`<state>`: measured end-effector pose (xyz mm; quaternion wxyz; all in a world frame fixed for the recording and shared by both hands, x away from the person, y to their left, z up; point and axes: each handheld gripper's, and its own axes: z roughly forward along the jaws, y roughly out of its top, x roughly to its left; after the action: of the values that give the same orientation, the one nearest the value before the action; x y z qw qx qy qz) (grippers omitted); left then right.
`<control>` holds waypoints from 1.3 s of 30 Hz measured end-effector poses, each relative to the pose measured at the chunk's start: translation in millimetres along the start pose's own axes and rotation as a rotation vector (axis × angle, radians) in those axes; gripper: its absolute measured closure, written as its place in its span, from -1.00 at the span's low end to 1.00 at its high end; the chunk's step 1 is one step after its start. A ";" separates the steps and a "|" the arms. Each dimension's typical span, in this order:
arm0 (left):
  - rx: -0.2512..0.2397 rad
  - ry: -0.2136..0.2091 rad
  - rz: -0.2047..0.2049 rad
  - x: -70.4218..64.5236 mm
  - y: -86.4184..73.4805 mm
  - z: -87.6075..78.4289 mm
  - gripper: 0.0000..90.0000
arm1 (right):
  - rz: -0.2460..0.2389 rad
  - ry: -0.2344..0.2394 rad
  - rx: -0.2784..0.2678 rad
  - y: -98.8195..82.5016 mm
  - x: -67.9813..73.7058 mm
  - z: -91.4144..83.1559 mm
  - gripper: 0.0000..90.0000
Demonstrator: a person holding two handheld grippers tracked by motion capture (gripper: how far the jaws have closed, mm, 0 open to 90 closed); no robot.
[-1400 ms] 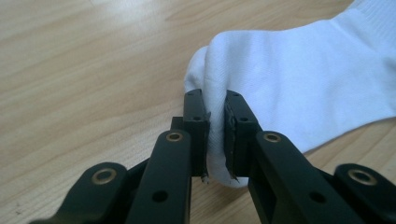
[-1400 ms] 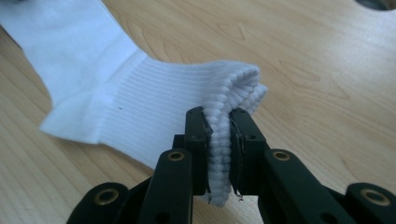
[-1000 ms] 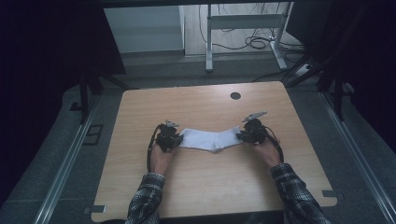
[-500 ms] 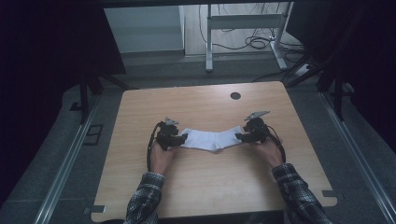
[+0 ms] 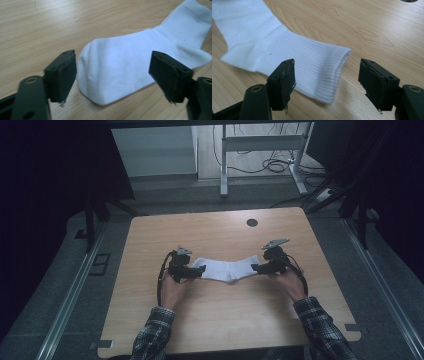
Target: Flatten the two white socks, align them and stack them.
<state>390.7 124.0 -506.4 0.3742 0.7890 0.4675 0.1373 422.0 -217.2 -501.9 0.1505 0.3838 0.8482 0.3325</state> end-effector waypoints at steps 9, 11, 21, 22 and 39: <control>-0.007 -0.031 0.016 -5.7 -4.7 -10.8 -0.69 | -0.006 0.023 -0.002 -4.0 5.2 -8.5 -0.47; -0.003 -0.033 0.029 -7.1 -6.0 -12.9 -0.70 | -0.016 0.024 -0.003 -5.0 6.7 -10.5 -0.50; -0.002 -0.039 0.044 -12.0 -13.6 -25.7 -0.71 | -0.047 0.039 -0.010 -10.8 15.0 -25.1 -0.64; -0.002 -0.038 0.047 -12.6 -14.6 -27.2 -0.71 | -0.054 0.042 -0.014 -11.3 15.4 -26.5 -0.65; 0.004 -0.014 0.100 -21.9 -42.9 -58.5 -0.72 | -0.091 0.035 -0.035 -25.4 24.1 -65.1 -0.77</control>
<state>318.9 144.8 -494.4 0.3688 0.8130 0.4250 0.1494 358.8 -240.6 -471.4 0.1574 0.3361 0.8615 0.3466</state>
